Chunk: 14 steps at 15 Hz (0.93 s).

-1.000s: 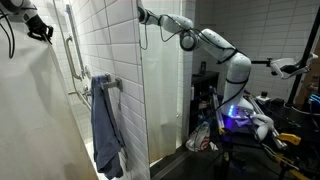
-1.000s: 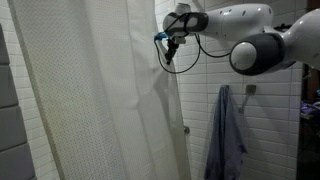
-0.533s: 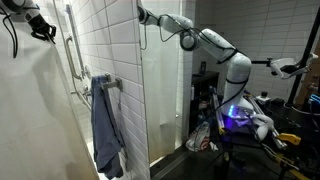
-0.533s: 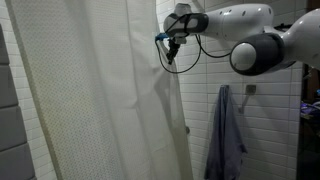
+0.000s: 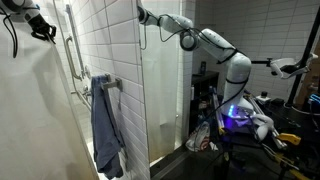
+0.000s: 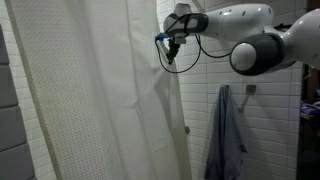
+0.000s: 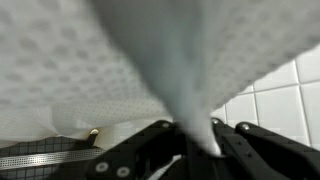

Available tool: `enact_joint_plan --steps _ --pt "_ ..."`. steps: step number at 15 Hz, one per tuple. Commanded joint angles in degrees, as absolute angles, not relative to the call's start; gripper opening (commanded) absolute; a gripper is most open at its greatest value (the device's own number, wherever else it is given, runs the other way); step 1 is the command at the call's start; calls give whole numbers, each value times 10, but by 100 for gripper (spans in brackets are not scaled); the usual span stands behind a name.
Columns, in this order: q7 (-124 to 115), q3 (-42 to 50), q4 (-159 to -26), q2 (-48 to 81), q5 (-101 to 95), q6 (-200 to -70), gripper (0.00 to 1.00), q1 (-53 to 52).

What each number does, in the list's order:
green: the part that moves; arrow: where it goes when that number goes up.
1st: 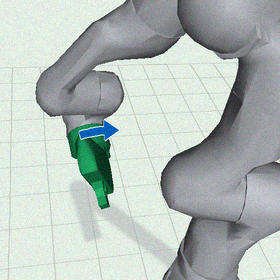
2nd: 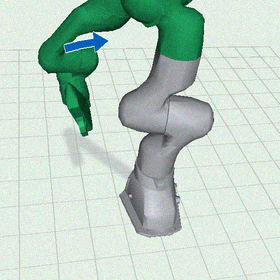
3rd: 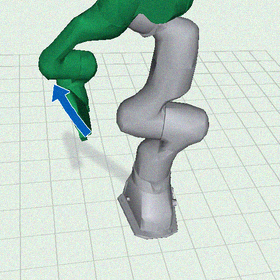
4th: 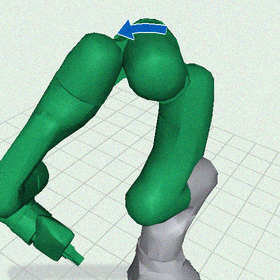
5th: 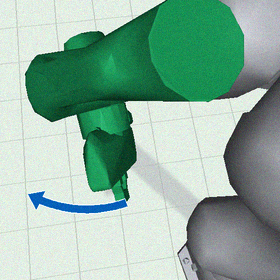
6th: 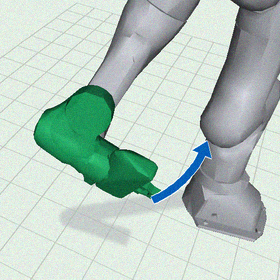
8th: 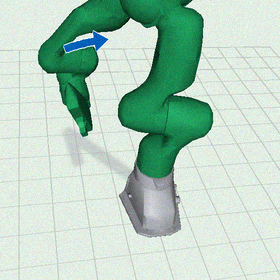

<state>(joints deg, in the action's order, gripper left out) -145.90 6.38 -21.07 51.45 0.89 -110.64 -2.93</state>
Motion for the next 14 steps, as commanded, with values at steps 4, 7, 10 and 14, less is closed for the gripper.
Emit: enact_joint_plan --steps 4,7,10,14 --pt "-1461 55 -221 508 1 -1111 2 -27" --pt "-1462 55 -221 508 1 -1111 2 -27" --pt "-1462 55 -221 508 1 -1111 2 -27" --pt "-1463 55 -221 508 1 -1111 1 -27"
